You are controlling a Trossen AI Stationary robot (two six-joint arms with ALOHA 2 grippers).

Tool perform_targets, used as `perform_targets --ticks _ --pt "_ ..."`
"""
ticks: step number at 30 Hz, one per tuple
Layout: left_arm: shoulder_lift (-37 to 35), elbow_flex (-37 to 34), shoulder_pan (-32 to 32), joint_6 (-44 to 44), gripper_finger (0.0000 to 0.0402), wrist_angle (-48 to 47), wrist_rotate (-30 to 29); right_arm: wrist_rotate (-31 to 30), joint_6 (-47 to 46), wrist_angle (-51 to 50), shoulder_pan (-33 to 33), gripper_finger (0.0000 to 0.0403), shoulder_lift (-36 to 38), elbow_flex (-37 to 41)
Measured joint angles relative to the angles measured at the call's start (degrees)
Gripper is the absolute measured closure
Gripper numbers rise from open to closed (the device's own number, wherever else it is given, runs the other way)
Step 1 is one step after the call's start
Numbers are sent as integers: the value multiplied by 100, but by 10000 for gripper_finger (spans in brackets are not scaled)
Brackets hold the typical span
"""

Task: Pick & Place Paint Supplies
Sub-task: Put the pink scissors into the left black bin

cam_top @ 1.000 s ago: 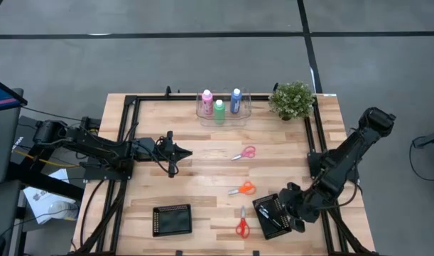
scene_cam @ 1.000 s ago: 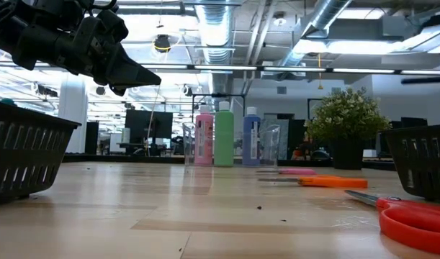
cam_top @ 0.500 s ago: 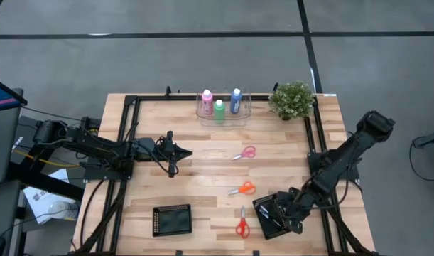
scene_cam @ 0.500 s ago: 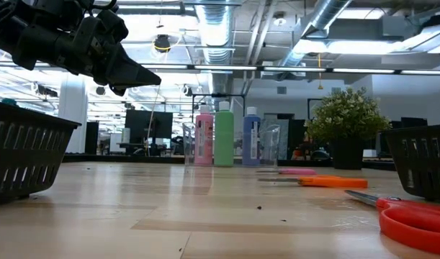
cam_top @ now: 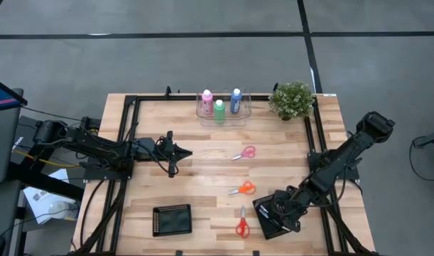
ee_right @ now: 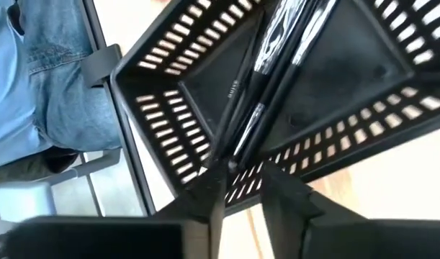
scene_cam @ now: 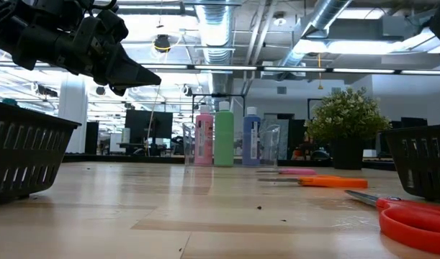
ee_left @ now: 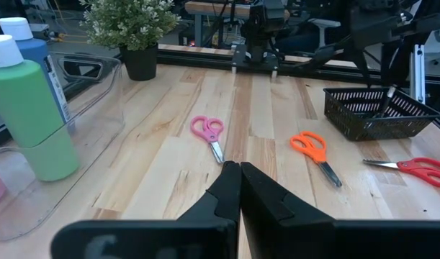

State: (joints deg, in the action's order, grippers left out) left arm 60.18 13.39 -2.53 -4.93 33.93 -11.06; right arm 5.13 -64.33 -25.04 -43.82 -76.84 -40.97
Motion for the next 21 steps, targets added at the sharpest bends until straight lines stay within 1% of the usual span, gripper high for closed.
perform_targets --ticks 5,10,15,18,21 --pt "0 0 -1 0 402 0 1 -150 361 5 146 271 0 -13" --pt "0 0 0 3 402 0 -1 -534 1107 -120 436 229 2 -223" --pt "0 0 -1 9 402 5 -1 -1119 2223 -584 818 214 4 -606" --pt "0 0 -1 11 402 66 0 -1756 3027 -924 1092 215 7 -779" --pt "0 0 -1 13 402 85 -1 -2424 3784 -1062 1483 219 7 -760"
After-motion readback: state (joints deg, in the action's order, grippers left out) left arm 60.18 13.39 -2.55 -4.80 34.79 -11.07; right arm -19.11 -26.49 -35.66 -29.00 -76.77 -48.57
